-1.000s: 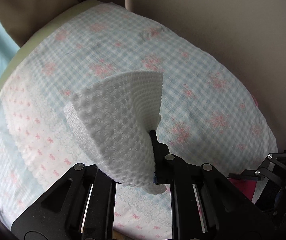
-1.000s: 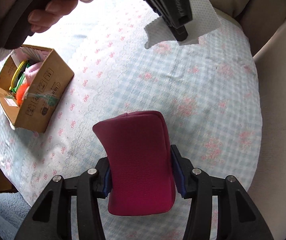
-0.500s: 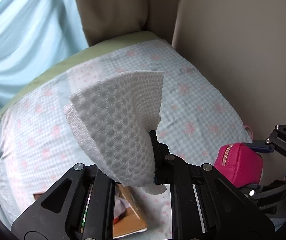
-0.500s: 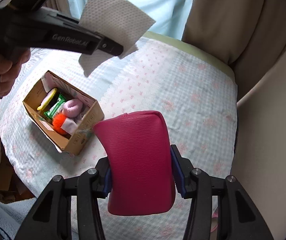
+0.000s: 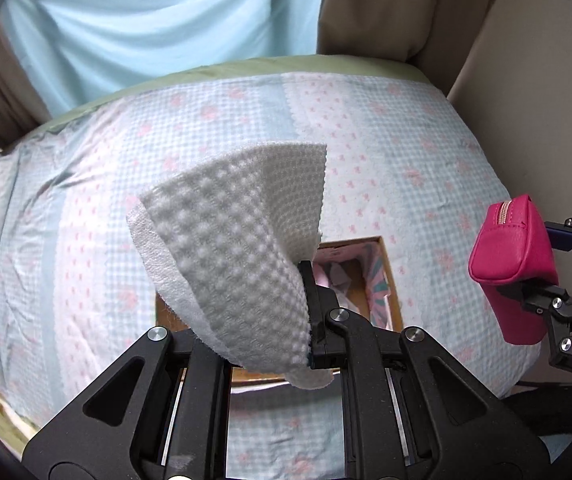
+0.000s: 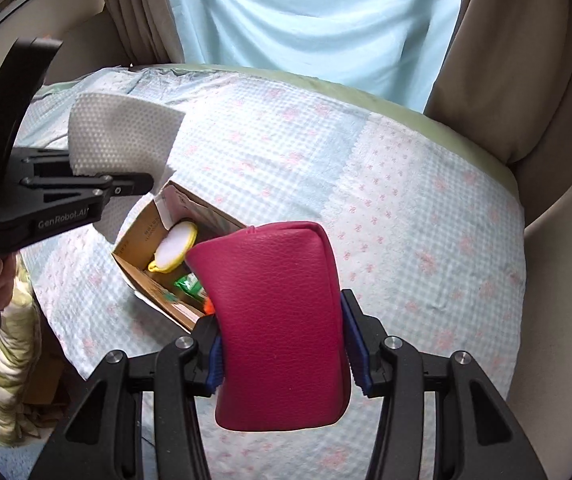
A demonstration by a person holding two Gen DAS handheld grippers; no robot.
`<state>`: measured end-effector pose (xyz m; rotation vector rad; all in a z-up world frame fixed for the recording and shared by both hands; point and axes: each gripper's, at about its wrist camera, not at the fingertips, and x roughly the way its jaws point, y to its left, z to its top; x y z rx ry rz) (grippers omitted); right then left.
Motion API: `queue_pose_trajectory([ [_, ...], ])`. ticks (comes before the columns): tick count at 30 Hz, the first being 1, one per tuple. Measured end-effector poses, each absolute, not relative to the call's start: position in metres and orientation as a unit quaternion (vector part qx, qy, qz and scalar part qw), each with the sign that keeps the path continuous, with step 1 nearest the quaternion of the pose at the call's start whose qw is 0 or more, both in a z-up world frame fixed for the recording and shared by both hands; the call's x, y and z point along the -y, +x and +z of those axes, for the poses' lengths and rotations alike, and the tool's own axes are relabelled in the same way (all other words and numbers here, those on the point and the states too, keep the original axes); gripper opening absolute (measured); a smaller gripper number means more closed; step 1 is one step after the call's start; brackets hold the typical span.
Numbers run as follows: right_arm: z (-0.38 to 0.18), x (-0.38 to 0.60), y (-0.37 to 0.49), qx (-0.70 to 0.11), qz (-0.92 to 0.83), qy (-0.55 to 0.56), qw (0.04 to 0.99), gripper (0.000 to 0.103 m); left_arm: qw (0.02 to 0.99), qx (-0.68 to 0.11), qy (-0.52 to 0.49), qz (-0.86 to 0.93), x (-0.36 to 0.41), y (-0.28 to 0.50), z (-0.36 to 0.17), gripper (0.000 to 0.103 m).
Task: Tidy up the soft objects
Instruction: 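Carry cloth and pouch into the box and open both tools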
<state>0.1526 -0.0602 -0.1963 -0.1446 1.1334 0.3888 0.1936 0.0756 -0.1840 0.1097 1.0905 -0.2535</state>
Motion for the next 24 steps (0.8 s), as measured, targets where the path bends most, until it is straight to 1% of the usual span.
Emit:
queue_pose_trajectory([
  [6, -0.232, 0.014, 0.173, -0.582, 0.119, 0.02, 0.804, 0.046, 0.827, -0.551, 0.025, -0.108, -0.155, 0.19, -0.221, 0.01],
  [11, -0.274, -0.005, 0.185, -0.619, 0.068, 0.076, 0.779, 0.046, 0.799, -0.589, 0.02, -0.119, -0.192, 0.198, -0.267, 0.01],
  [17, -0.309, -0.006, 0.193, -0.648, 0.023, 0.111, 0.753, 0.046, 0.769, -0.621, 0.02, -0.15, -0.197, 0.211, -0.313, 0.01],
  [24, -0.338, 0.005, 0.209, -0.66, 0.001, 0.134, 0.739, 0.046, 0.745, -0.635, 0.047, -0.198, -0.159, 0.221, -0.338, 0.01],
])
